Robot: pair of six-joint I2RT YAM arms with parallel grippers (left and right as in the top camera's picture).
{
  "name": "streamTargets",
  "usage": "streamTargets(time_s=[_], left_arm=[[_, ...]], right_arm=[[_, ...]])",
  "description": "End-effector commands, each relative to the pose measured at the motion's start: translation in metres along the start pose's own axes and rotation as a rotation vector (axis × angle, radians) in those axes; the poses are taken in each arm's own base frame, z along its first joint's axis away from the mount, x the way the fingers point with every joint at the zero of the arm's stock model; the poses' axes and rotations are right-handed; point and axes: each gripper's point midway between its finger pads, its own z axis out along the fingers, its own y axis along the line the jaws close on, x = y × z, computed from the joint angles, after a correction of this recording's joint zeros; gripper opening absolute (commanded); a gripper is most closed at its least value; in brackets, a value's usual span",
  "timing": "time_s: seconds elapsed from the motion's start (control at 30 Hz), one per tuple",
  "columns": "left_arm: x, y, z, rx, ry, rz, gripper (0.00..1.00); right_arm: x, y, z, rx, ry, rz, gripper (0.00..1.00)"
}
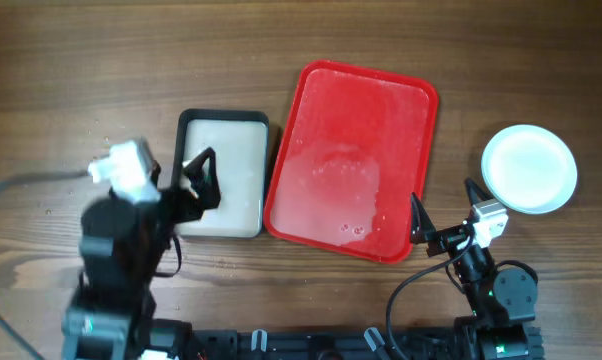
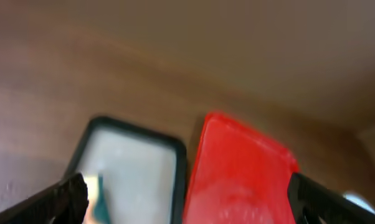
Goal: Clean dirty plates on tray and stack at the side
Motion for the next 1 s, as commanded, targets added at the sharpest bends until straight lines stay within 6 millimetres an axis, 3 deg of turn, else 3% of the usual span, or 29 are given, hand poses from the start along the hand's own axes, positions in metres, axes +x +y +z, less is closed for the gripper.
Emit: streamTargets(time_s=[0.0, 0.2, 0.4, 0.97], left_arm=[[0.027, 0.030, -0.007, -0.011, -0.119, 0.034, 1.00], [0.040, 0.052, -0.016, 0.046, -0.389, 0.042, 1.00], [0.080, 0.073, 0.010, 0.013, -0.308, 0.030, 1.00], [0.080, 0.074, 0.010, 0.011, -0.305, 0.030, 1.00]], right_arm=[[-0.002, 0.000, 0.000, 0.005, -0.010, -0.002, 1.00], [-0.002, 0.000, 0.000, 0.005, -0.010, -0.002, 1.00], [-0.002, 0.000, 0.000, 0.005, -0.010, -0.002, 1.00], [-0.002, 0.000, 0.000, 0.005, -0.010, -0.002, 0.99]])
